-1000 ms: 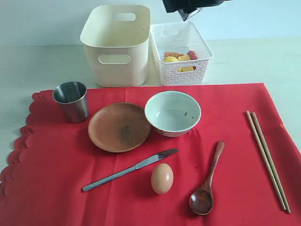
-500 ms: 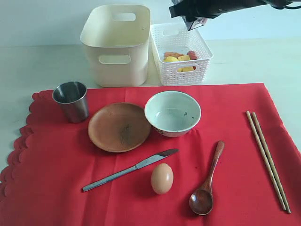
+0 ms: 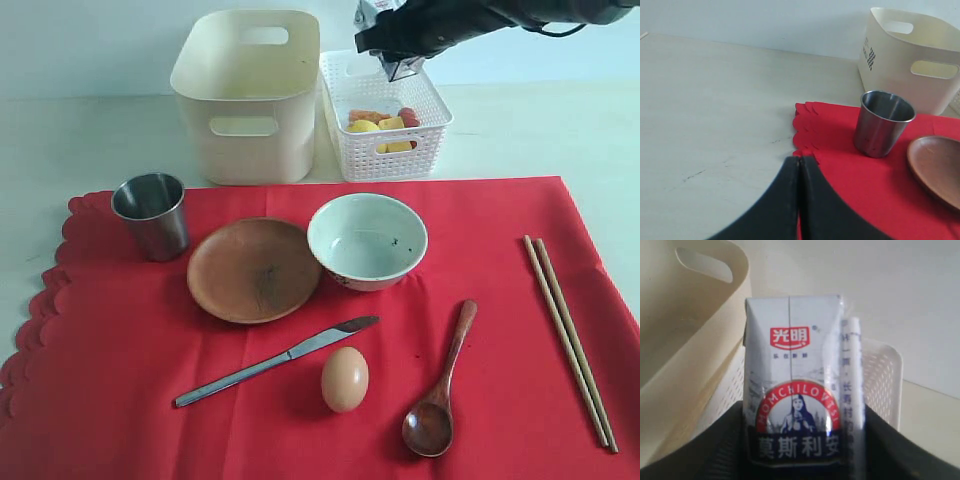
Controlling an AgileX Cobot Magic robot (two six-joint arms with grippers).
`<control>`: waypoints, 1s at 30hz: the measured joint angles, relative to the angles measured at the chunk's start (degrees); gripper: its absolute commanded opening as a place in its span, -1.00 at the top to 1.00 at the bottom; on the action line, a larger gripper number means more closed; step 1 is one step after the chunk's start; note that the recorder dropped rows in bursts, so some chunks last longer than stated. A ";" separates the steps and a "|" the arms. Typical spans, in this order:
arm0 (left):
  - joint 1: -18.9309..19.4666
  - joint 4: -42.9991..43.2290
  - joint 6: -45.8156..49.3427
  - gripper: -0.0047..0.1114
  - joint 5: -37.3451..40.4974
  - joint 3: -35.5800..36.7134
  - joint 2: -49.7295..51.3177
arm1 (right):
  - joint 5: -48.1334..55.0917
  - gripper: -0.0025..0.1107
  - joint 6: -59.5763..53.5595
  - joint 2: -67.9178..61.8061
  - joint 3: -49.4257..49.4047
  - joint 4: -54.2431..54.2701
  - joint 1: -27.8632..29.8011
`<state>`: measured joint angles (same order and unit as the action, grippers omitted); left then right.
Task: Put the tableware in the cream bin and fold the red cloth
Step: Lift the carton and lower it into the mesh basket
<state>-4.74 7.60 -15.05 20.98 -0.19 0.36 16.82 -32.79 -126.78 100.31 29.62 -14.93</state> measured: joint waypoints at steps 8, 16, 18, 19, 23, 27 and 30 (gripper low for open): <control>0.00 0.00 0.00 0.92 0.00 0.00 0.00 | 2.43 0.96 0.00 -8.28 10.24 0.00 0.02; 0.00 0.00 0.00 0.92 0.00 0.00 0.00 | 3.85 0.96 -2.33 -14.90 16.32 0.00 0.02; 0.00 0.00 0.00 0.92 0.00 0.00 0.00 | 3.99 0.95 -3.32 -15.85 16.99 0.00 0.02; 0.00 0.00 0.00 0.92 0.00 0.00 0.00 | 3.99 0.91 -3.62 -16.28 17.27 0.00 0.02; 0.00 0.00 0.00 0.92 0.00 0.00 0.00 | 4.20 0.61 -3.97 -17.58 18.00 0.00 0.02; 0.00 0.00 0.00 0.92 0.00 0.00 0.00 | 4.31 0.18 -3.97 -18.23 18.21 0.00 0.02; 0.00 0.00 0.00 0.92 0.00 0.00 0.00 | 4.40 -0.12 -3.97 -18.23 18.21 0.00 0.02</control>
<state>-4.74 7.60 -15.05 20.98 -0.19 0.36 21.23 -36.76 -145.01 118.52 29.62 -14.91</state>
